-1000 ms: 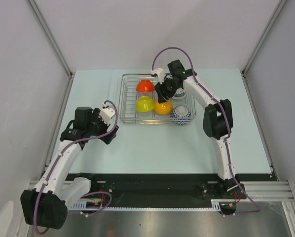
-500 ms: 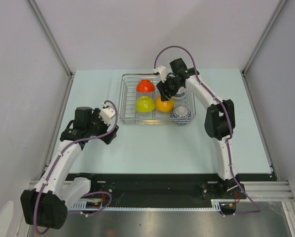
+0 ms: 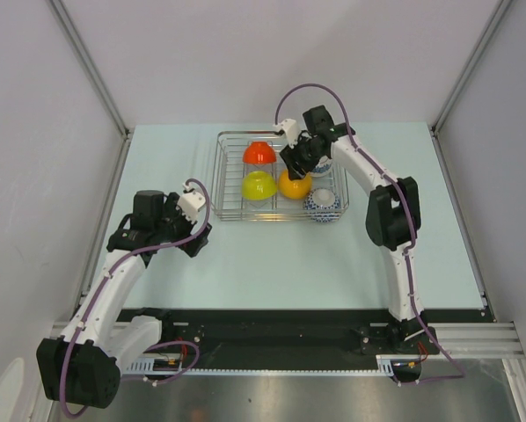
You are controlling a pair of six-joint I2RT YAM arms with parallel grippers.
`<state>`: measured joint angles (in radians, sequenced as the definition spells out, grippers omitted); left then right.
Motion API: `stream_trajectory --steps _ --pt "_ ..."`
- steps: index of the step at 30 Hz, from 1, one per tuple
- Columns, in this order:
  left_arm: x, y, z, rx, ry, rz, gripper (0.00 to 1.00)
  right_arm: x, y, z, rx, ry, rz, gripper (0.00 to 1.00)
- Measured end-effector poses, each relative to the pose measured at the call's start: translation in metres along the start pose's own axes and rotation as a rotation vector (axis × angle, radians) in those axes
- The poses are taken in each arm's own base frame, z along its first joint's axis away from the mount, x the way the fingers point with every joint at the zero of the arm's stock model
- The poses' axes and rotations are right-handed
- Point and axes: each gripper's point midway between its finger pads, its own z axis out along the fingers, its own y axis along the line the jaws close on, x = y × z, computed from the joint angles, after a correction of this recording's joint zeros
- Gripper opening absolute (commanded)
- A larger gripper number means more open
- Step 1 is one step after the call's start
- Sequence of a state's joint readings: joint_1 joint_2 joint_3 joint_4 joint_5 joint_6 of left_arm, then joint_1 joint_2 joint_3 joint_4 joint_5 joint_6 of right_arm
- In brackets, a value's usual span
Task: Load the bowls into the dish rack
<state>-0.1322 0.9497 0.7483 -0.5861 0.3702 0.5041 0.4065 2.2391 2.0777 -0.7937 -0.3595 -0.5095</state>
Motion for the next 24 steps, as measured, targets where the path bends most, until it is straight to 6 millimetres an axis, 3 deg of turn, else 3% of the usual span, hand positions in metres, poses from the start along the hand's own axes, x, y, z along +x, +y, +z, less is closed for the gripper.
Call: stream_trajectory --steps 8,15,20,24 --pt "0.000 0.000 0.000 -0.001 -0.001 0.001 1.00 0.005 -0.004 0.005 0.013 0.004 -0.006 0.66" --pt "-0.003 0.002 0.001 -0.005 -0.010 0.004 1.00 0.010 0.002 -0.004 -0.003 0.007 0.018 0.68" --pt "-0.010 0.010 0.010 -0.005 -0.009 -0.005 1.00 -0.014 0.009 -0.028 0.013 -0.056 0.016 0.69" --pt "-0.030 0.027 0.015 -0.049 -0.040 -0.013 1.00 -0.043 0.030 -0.037 -0.017 -0.123 -0.001 0.69"
